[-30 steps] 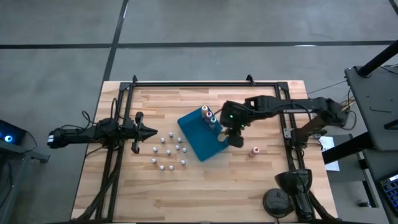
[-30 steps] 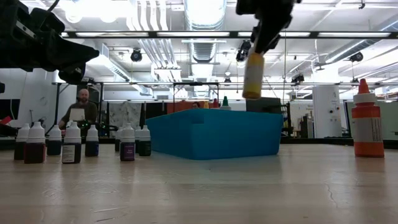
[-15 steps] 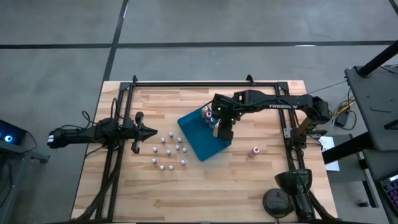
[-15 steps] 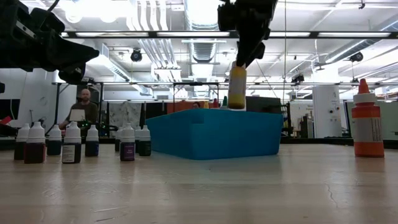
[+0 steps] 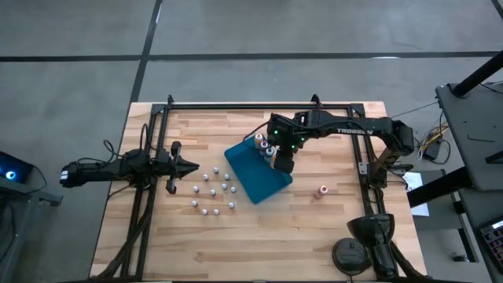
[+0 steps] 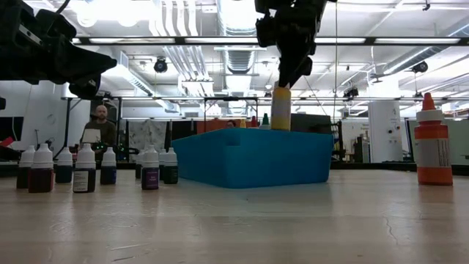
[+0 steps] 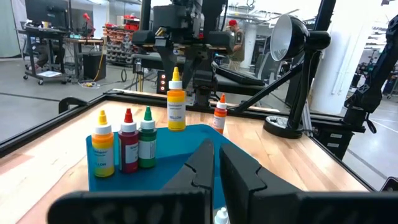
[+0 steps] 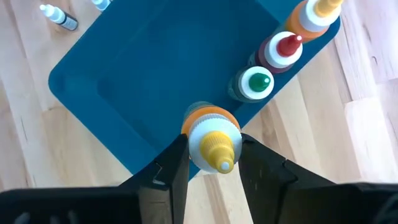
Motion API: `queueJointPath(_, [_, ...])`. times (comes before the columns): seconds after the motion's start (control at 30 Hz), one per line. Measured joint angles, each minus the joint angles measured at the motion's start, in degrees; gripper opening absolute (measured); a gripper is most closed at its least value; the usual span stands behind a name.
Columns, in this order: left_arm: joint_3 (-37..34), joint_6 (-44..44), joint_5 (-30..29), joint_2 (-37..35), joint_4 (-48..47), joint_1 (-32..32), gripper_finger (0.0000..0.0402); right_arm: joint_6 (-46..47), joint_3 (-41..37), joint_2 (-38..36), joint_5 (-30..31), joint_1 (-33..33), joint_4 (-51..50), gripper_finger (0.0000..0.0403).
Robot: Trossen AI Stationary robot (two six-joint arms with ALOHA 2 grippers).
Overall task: Pick & Place food coloring
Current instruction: Put the yellow food coloring bottle into the blue bin
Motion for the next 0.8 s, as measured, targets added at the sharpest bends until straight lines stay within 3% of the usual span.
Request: queueJointPath(0.8, [0.0,0.0,-0.01,-0.01,0.0,0.01,0.0,-0.24,-0.26,4.37,0.48,0.02,-0.04,0.0109])
